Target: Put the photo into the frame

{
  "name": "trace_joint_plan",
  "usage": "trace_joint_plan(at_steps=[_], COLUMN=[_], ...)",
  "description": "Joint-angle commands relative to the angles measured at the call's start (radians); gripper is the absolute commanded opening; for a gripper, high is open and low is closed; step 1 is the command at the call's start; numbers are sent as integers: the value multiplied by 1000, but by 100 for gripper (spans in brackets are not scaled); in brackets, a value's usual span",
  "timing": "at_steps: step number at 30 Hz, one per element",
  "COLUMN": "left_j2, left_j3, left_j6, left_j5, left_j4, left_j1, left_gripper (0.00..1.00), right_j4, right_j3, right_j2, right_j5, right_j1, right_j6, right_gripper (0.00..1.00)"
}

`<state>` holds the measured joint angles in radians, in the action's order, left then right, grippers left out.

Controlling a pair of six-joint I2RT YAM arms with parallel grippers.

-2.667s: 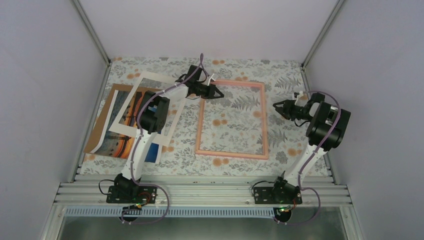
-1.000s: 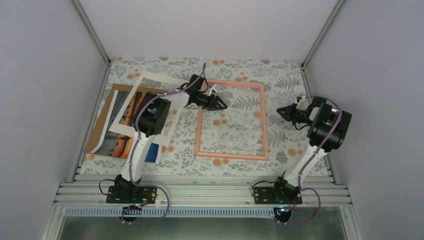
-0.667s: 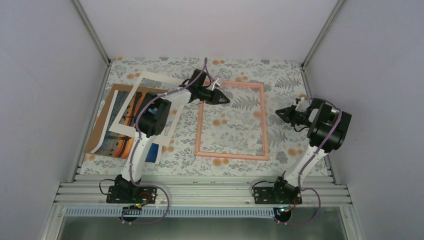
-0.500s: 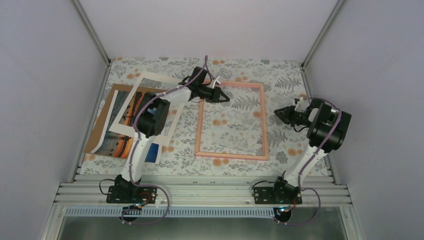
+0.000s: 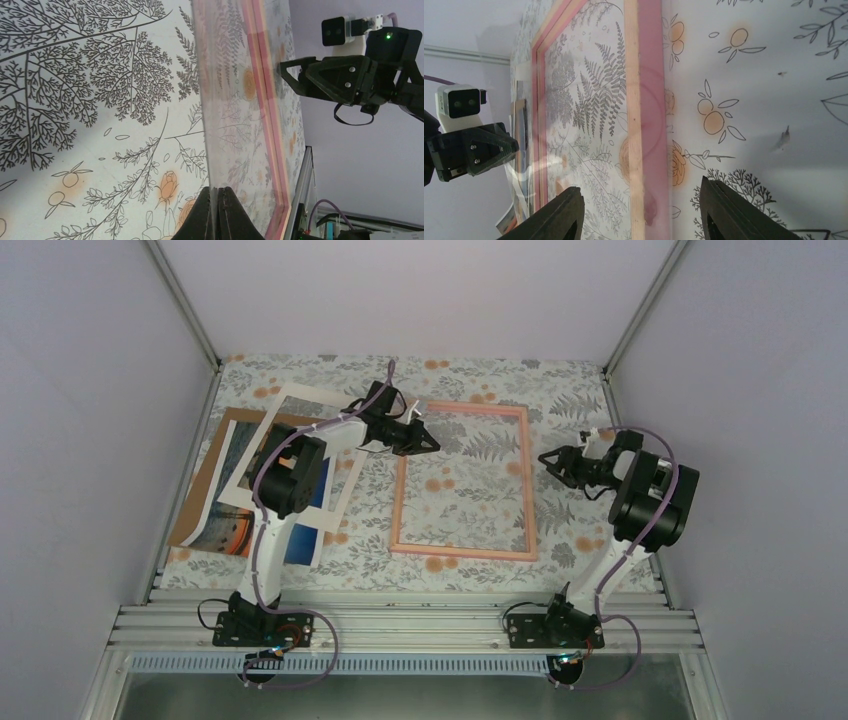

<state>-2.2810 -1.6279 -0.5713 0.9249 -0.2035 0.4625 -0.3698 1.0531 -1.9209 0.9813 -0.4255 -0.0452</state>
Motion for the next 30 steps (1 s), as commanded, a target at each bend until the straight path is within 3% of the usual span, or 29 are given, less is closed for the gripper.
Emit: trace_joint_plan(at_steps=[1,5,30], left_j2=[10,14,48], left_j3=[-12,-23,34], left_j6=[-17,33,-15], left_j5=[-37,-53,-75], left_j4=[3,-56,-97], left_j1=[1,-9,-39], left_gripper=[2,2,2], right_j4=[-32,-33,-31], right_j3=[-6,-21,-25], right_j2=[-8,5,84], right_j5=[-7,-19,-65], right_j1=[11,14,59], right_j6=[37,41,39], right_gripper=[57,57,46])
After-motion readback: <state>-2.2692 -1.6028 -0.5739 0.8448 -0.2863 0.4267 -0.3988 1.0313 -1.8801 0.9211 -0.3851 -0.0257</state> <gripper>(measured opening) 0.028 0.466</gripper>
